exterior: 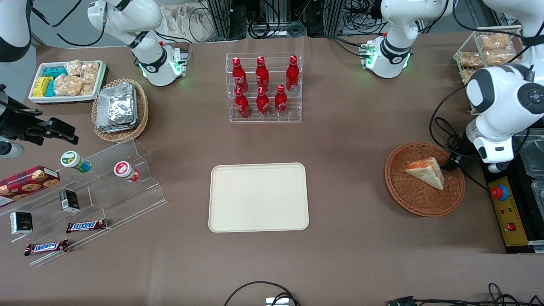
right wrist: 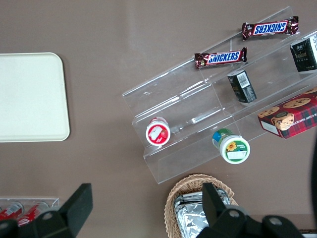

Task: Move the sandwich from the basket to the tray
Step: 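Lower the left gripper and close it on the wrapped sandwich, then lift the sandwich out of the basket toward the white tray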

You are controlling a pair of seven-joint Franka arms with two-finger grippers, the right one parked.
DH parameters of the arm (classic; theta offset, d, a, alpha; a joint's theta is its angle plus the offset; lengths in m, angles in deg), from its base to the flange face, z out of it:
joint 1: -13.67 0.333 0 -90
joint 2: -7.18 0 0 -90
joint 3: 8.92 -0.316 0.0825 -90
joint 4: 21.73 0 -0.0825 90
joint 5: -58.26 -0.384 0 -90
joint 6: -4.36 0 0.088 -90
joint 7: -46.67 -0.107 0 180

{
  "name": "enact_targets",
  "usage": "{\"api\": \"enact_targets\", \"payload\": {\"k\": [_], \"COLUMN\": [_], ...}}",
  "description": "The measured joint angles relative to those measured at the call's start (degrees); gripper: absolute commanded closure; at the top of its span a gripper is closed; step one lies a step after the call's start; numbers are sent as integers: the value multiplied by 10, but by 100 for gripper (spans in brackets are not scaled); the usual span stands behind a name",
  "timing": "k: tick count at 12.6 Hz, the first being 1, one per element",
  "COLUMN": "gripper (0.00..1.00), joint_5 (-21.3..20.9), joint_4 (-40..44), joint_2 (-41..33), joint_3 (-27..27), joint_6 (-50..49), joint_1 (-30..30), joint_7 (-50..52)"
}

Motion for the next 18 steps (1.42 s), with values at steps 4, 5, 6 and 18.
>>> {"api": "enact_targets", "payload": {"k": [4, 5, 6, 18], "gripper": [8, 8, 8, 82], "joint_5": [-2, -2, -2, -6], "joint_4": [-23, -30, -36, -41], "joint_2": [39, 48, 55, 99], "joint_3": [3, 4, 4, 6], "joint_6": [67, 86, 101, 148], "joint_1": [-9, -10, -10, -15], "joint_7": [58, 66, 73, 87]}}
